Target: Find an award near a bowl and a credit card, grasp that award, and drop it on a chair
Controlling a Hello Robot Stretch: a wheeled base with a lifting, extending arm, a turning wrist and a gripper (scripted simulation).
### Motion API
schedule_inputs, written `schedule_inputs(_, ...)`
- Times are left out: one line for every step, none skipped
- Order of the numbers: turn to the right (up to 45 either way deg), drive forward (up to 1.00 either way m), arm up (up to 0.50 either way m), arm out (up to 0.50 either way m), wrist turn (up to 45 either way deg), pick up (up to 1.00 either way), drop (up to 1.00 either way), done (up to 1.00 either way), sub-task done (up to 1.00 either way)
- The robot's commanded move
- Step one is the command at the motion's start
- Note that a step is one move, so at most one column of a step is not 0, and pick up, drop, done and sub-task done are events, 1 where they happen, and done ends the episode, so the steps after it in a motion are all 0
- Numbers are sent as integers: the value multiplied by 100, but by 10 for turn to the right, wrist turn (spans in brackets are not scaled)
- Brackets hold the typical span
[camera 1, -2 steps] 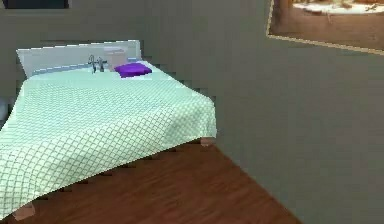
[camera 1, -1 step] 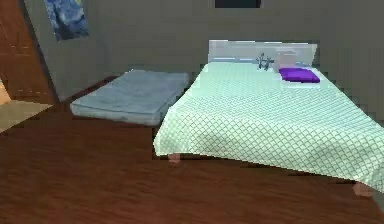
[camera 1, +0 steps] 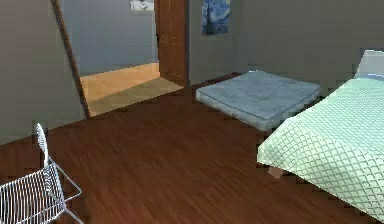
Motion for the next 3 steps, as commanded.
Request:
schedule_inputs(0, 95, 0, 0, 0, 0, 0, 0, 0)
schedule_inputs(-210, 0, 0, 0, 0, 0, 0, 0, 0)
schedule_inputs(0, 100, 0, 0, 0, 0, 0, 0, 0)
